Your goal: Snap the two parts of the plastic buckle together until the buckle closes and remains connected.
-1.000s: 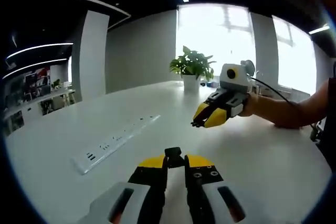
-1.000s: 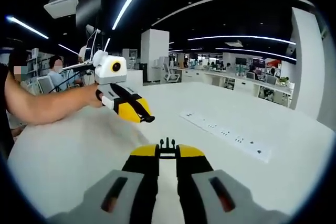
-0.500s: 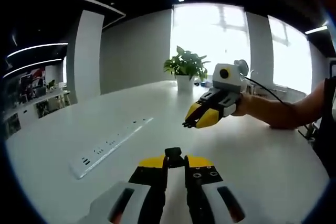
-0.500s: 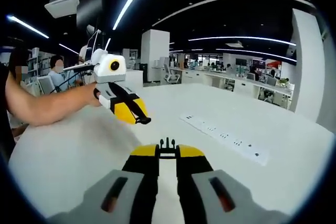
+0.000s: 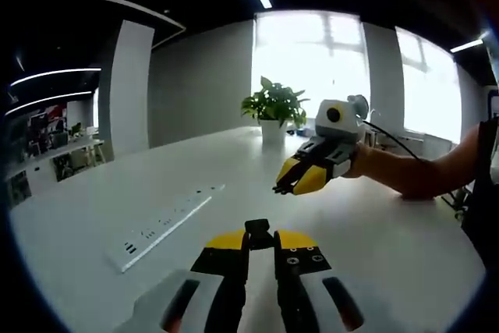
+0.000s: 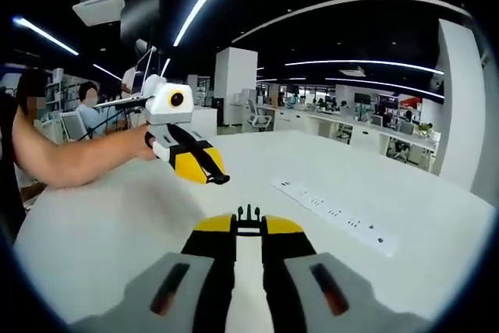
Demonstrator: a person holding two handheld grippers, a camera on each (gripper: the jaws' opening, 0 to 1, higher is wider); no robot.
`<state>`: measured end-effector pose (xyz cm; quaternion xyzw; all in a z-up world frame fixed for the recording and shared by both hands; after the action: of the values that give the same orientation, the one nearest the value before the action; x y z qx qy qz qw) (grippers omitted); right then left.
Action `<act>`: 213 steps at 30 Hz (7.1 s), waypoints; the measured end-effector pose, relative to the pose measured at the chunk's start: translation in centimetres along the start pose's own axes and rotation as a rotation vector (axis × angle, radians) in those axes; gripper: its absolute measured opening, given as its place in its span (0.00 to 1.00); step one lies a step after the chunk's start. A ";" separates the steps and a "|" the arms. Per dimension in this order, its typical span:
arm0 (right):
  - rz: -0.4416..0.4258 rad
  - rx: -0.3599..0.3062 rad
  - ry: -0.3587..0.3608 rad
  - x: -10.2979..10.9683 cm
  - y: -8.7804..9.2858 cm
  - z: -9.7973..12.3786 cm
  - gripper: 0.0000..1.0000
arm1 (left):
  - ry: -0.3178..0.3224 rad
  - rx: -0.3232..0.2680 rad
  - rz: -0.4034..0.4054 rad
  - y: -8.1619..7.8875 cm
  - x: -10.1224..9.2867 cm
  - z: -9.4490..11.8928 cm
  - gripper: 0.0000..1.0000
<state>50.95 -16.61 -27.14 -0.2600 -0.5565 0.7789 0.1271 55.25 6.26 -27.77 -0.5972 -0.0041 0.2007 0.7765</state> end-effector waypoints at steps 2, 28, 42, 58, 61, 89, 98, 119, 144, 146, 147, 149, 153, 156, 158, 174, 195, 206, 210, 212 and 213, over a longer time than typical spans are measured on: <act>0.008 -0.013 -0.001 -0.1 -0.1 0.1 0.10 | 0.003 -0.008 0.004 -0.2 0.0 0.1 0.11; -0.005 -0.041 0.018 -0.2 -0.7 0.4 0.09 | 0.007 0.010 -0.021 -0.4 -0.6 -0.1 0.11; -0.014 -0.028 0.010 -0.2 -0.4 0.4 0.09 | -0.019 0.031 -0.026 -0.1 -0.8 -0.1 0.11; -0.005 -0.029 0.016 0.2 -1.3 0.9 0.09 | -0.021 0.054 -0.029 -0.5 -1.4 -0.1 0.11; -0.003 -0.038 0.013 0.4 -1.7 1.1 0.09 | -0.030 0.067 -0.040 -0.4 -1.9 0.0 0.11; -0.009 -0.031 -0.003 3.9 -2.3 1.7 0.10 | -0.035 0.069 -0.028 0.8 -5.3 2.0 0.11; 0.007 -0.017 -0.015 5.0 -2.2 1.7 0.10 | -0.045 0.060 -0.024 1.5 -6.7 2.6 0.11; 0.029 -0.001 -0.028 7.7 -2.0 2.7 0.10 | -0.040 0.078 -0.037 2.8 -8.2 2.9 0.11; 0.018 -0.006 -0.033 8.5 -1.7 3.8 0.10 | -0.040 0.072 -0.040 3.5 -9.4 3.6 0.11; 0.017 -0.003 -0.036 8.6 -1.6 3.8 0.10 | -0.041 0.073 -0.036 3.8 -9.5 3.8 0.11; 0.017 -0.003 -0.035 8.7 -1.6 3.8 0.10 | -0.043 0.073 -0.035 3.8 -9.6 3.9 0.11; 0.016 -0.005 -0.035 8.9 -1.6 3.9 0.10 | -0.043 0.071 -0.033 3.9 -9.5 4.0 0.11; 0.015 -0.004 -0.038 9.4 -1.6 4.0 0.10 | -0.042 0.071 -0.031 4.2 -9.9 4.2 0.11; 0.013 -0.001 -0.038 9.6 -1.5 4.2 0.10 | -0.042 0.073 -0.030 4.4 -10.1 4.3 0.11; 0.012 -0.003 -0.037 9.7 -1.6 4.2 0.10 | -0.043 0.076 -0.033 4.5 -10.3 4.4 0.11; 0.024 0.016 -0.055 11.4 -1.2 4.6 0.10 | -0.038 0.105 -0.017 6.2 -11.3 4.8 0.11; 0.050 0.035 -0.071 13.3 -0.9 5.5 0.10 | -0.030 0.114 -0.004 7.6 -12.5 5.7 0.11; 0.028 0.040 -0.084 14.0 -0.2 6.2 0.10 | -0.020 0.114 -0.002 7.8 -13.2 5.8 0.11; 0.028 0.043 -0.082 14.2 -0.2 6.4 0.10 | -0.017 0.124 -0.007 8.3 -13.6 6.1 0.11; 0.025 0.034 -0.085 14.3 -0.3 6.5 0.10 | -0.023 0.106 -0.003 8.4 -13.6 6.6 0.11; 0.026 0.033 -0.088 14.5 -0.3 6.5 0.10 | -0.025 0.100 -0.001 8.3 -13.6 6.7 0.11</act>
<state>35.32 -14.69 -29.07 -0.2304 -0.5453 0.8002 0.0967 38.51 9.87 -30.41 -0.5551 -0.0043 0.2077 0.8054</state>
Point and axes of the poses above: the point that each gripper's makers call its tool centre point, and the gripper's own axes: z roughly backward along the fingers, x roughly to its left, y roughly out of its underside, the point moved 9 cm from there along z, roughly backward along the fingers, and after that the axes turned 9 degrees about z, right-handed, at the moved point
